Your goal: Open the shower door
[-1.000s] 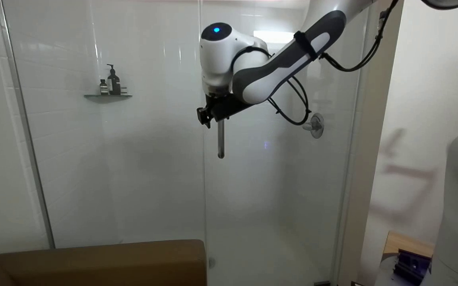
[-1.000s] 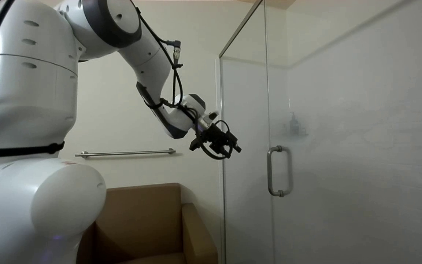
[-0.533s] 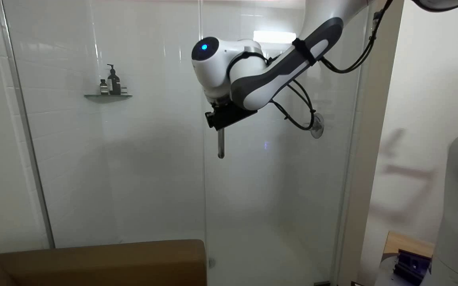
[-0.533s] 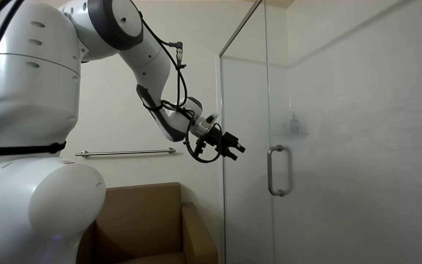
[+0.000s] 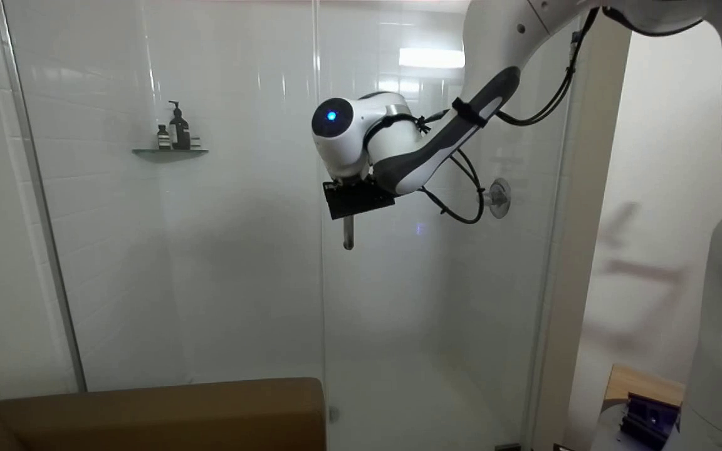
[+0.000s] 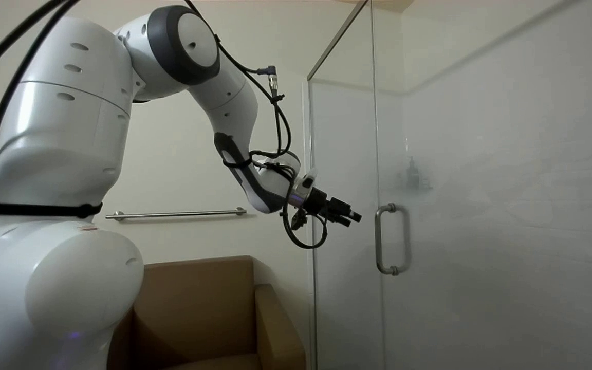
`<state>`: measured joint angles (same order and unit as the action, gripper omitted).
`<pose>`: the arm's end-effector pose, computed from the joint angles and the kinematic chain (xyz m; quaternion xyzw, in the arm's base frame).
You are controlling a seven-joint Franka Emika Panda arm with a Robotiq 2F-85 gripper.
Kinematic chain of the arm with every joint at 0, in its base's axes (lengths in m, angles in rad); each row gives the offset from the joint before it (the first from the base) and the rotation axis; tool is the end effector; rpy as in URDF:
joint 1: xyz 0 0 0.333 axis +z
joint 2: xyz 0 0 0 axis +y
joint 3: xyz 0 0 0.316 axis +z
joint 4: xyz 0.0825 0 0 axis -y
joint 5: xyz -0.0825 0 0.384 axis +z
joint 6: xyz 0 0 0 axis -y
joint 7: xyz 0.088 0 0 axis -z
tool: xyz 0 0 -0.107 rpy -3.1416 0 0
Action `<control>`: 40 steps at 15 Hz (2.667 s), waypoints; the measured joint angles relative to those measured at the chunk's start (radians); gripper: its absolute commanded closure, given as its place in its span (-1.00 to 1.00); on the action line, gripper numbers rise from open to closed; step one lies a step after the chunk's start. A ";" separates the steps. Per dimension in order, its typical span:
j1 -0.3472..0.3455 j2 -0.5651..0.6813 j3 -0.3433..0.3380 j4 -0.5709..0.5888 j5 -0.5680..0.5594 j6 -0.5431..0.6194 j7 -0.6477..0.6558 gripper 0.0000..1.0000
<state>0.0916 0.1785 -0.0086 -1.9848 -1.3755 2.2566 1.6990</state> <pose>0.6118 0.0244 0.4031 0.8068 -0.2960 0.4192 0.2928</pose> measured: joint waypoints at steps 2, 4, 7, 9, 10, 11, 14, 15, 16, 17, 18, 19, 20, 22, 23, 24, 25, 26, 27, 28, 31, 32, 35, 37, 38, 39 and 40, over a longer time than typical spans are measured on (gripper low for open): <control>-0.015 0.035 -0.008 0.026 -0.074 0.015 0.090 -1.00; -0.023 0.078 -0.011 0.058 -0.147 0.016 0.170 -1.00; -0.026 0.151 -0.012 0.111 -0.253 0.016 0.277 -1.00; -0.026 0.202 -0.011 0.153 -0.313 0.016 0.330 -1.00; -0.026 0.227 -0.011 0.177 -0.335 0.014 0.350 -1.00; -0.027 0.250 -0.011 0.201 -0.353 0.012 0.363 -1.00; -0.032 0.307 -0.011 0.269 -0.372 -0.002 0.369 -1.00; -0.034 0.320 -0.011 0.284 -0.372 -0.012 0.369 -1.00; -0.036 0.330 -0.011 0.296 -0.372 -0.018 0.369 -1.00; -0.039 0.340 -0.011 0.307 -0.372 -0.019 0.369 -1.00; -0.045 0.349 -0.010 0.318 -0.372 -0.015 0.369 -1.00; -0.058 0.358 -0.008 0.329 -0.369 0.009 0.368 -1.00; -0.077 0.364 -0.005 0.340 -0.363 0.056 0.366 -1.00; -0.131 0.378 -0.003 0.364 -0.360 0.206 0.365 -1.00; -0.157 0.386 -0.003 0.375 -0.360 0.283 0.365 -1.00; -0.180 0.389 -0.003 0.379 -0.359 0.358 0.365 -1.00; -0.204 0.393 -0.003 0.383 -0.357 0.432 0.361 -1.00; -0.228 0.395 -0.003 0.384 -0.352 0.506 0.350 -1.00; -0.249 0.398 -0.003 0.385 -0.342 0.581 0.334 -1.00; -0.270 0.401 -0.002 0.385 -0.319 0.651 0.303 -0.50; -0.326 0.411 0.002 0.380 -0.215 0.826 0.143 -0.24; -0.344 0.412 0.007 0.373 -0.177 0.872 0.072 -0.14; -0.396 0.412 0.036 0.345 -0.088 0.950 -0.111 0.19; -0.431 0.412 0.070 0.330 -0.041 0.964 -0.206 0.28; -0.434 0.410 0.071 0.317 0.013 0.975 -0.269 0.41; -0.432 0.406 0.064 0.298 0.082 0.989 -0.345 0.51; -0.450 0.404 0.084 0.287 0.115 0.987 -0.402 0.65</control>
<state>-0.3586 0.5826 0.0750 -1.6980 -1.2602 3.2439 1.2974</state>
